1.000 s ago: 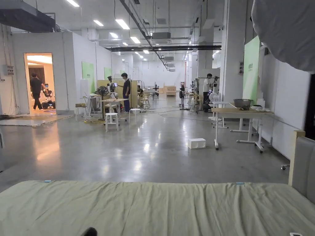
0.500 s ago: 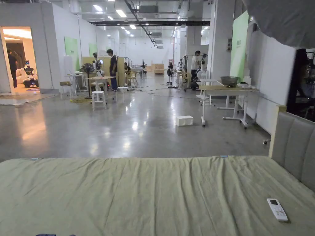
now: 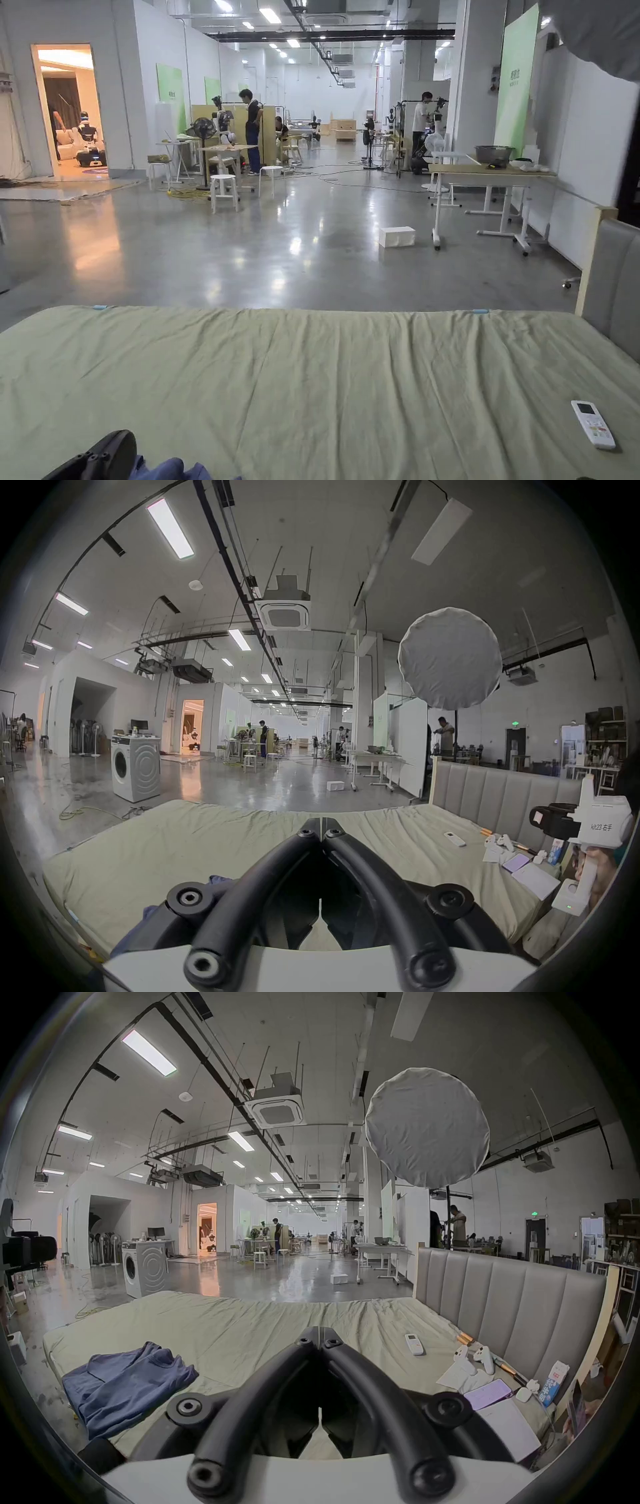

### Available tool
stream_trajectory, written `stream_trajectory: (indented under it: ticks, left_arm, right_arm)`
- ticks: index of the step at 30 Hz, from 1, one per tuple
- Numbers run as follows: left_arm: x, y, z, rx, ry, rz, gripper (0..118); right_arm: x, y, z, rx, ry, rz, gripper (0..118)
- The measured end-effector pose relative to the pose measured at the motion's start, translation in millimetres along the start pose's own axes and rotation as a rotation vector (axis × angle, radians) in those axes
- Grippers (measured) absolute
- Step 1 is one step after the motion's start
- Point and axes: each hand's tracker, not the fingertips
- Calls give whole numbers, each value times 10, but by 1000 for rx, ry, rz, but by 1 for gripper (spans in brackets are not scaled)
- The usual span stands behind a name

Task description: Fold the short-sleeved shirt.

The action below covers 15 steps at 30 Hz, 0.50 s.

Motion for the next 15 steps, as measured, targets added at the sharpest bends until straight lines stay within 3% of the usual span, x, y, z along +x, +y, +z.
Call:
stream_trajectory:
  ticks: [11,15]
  left_arm:
    - [29,-96,-54,-57,4,26,0]
    - [138,-112,-24,-60,17,-103,0]
  right_arm:
    - [-19,-9,14,-4,59,-5,0]
    - [-31,-5,-9,-7,69,2,0]
